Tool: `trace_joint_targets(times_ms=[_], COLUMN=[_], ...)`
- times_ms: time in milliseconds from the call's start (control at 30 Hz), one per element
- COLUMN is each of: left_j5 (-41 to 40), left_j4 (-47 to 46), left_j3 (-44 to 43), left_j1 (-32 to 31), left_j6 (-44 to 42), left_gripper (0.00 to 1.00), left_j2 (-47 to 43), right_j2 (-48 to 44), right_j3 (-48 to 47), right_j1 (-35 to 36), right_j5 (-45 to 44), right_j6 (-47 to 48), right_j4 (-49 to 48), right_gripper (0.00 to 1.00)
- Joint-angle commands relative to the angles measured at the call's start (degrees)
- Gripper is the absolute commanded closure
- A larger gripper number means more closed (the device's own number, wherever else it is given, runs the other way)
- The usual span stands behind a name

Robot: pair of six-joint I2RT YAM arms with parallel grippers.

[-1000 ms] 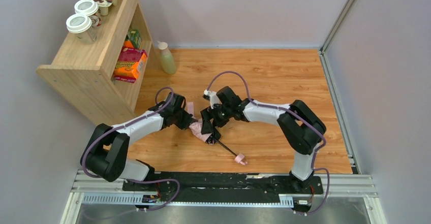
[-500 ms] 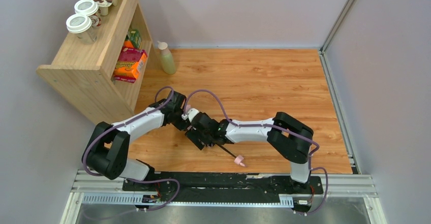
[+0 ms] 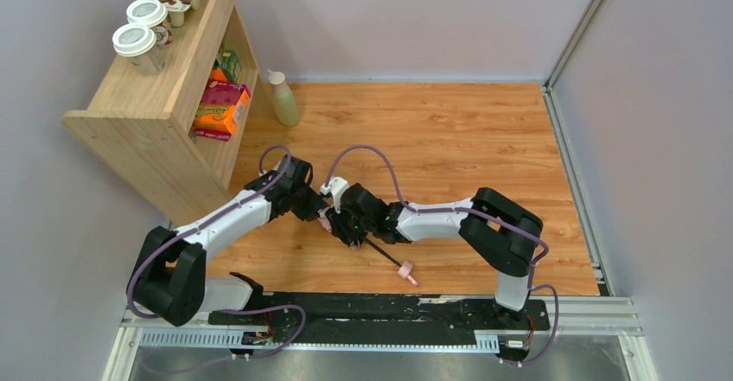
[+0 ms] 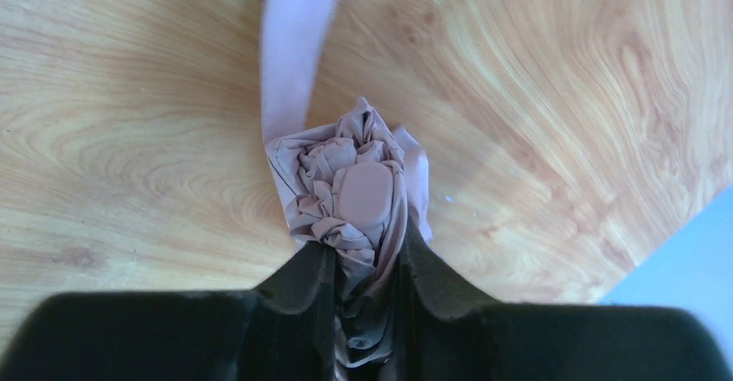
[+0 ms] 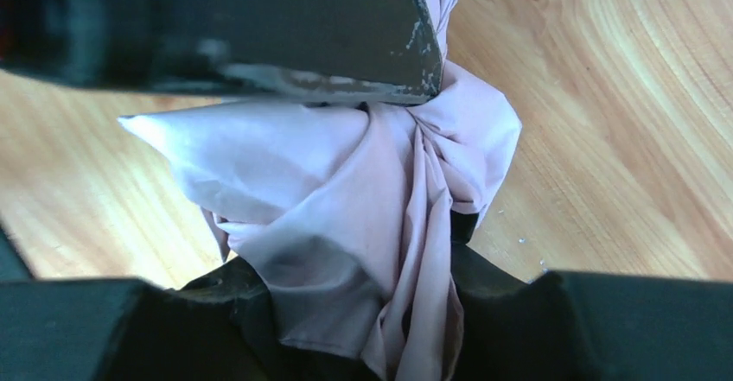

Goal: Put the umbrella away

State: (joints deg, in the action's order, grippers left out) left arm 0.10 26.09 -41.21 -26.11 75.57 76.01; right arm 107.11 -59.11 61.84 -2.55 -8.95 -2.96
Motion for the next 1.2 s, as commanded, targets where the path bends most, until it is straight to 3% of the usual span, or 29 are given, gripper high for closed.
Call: trace_joint_targets(times_ms=[0,67,167,400,533,700,1000,1167], left_j5=[2.1,2.36,3.59,4.03,14.39,26.34,35.22,40.67], left_j4=[-2.0,-4.28,-10.23,-15.1,-19.58,-28.26,-46.36,-51.56], left_j3=[-0.8,-0.62,1.04,1.57,2.62,4.91,10.27,12.81], left_j1=[0.18,0.71,1.67,1.94,1.94,1.41,-1.66,-1.75], left_j6=[-8.59,-12.1,-16.4,-31.34,-39.35,-40.41,-41.73,-40.78], left_gripper=[0.58,0.42,0.33,0.31,0.31,0.3,0.29,0.29], left_j2=[-9.03,-12.01,-18.5,-31.35,-31.37,-28.46,-26.09,-25.21], right_j2=[-2.07,-3.83,-7.25,-17.1,-23.51,-29.66,-35.56,-38.02], right_j3=[6.28,7.34,8.57,7.96,7.26,4.71,-0.91,-3.02], right_j1=[-7.25,-9.36,-11.83,-15.79,-18.42,-19.39,-20.71,-21.68], right_j5=[12.37,16.33,18.8,19.25,22.05,24.86,34.35,41.91], right_j6=[-4.75,-5.03,-4.59,-1.69,-1.68,-2.21,-5.02,-8.18], right_j4=[-1.95,-3.8,-3.99,2.69,7.7,12.8,19.56,21.33], right_gripper=[1.0,1.0,1.0,1.0,1.0,1.0,1.0,1.0])
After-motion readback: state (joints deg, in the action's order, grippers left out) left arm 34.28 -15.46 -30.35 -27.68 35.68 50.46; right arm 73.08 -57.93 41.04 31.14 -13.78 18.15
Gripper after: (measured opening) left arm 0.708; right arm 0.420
